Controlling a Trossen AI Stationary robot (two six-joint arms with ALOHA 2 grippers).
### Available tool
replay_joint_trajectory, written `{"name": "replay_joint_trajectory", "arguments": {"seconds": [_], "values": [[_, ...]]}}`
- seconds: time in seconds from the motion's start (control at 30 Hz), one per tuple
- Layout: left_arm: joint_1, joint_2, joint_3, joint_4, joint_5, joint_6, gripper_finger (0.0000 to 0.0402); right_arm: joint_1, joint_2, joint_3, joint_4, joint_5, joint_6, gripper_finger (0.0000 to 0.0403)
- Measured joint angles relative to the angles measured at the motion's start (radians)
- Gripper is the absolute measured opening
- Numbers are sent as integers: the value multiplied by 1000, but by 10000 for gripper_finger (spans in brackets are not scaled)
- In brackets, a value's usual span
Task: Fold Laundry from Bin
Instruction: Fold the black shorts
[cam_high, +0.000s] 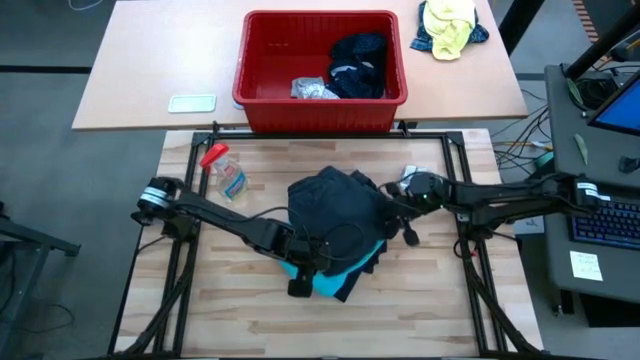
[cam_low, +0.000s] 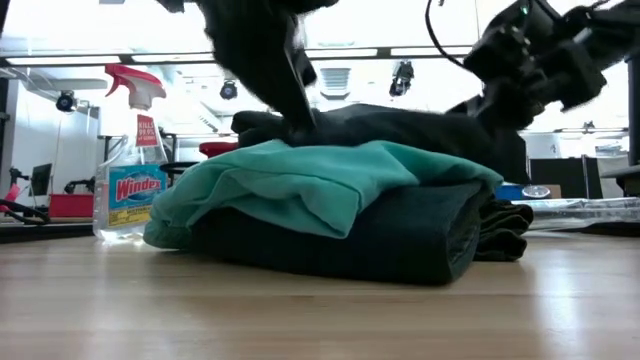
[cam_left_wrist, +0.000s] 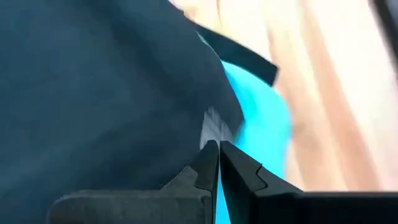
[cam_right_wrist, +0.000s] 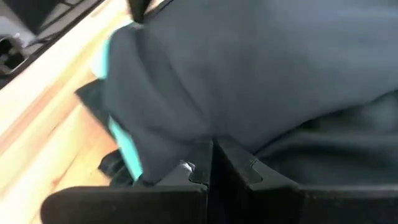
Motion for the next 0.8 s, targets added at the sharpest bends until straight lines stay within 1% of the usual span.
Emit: {"name": "replay_joint_trajectory", "arguments": {"seconds": [0.07,0.13,0.2,0.3,0.33,0.4,0.47,0.5,0.57,0.63,0.7,0.8], "values": [[-1,-32,31,-91,-25,-5,0,0,-17,56,-88,35,6,12],[-1,-63,50,-182,-87,-9,0,-1,-28,113,-169,49,10,12],[0,-97,59,-244,-168,-2,0,-1,-30,171,-231,49,8,12],[17,-153,52,-274,-309,30,0,-2,-24,242,-245,56,5,12],[28,-168,43,-270,-360,47,0,-2,-18,261,-236,76,9,12],[59,-187,19,-248,-451,75,0,-3,7,297,-203,161,26,12],[102,-197,-3,-217,-511,86,0,-7,44,313,-150,250,29,12],[127,-199,-16,-202,-523,87,0,-12,69,316,-118,271,29,12],[175,-200,-49,-156,-517,87,0,-26,128,317,-64,279,35,12],[218,-191,-94,-123,-471,86,0,-37,195,316,-34,280,50,12],[243,-182,-139,-106,-424,70,0,-49,257,315,-41,280,58,12],[249,-178,-195,-102,-406,28,0,-70,317,310,-44,279,98,12]]}}
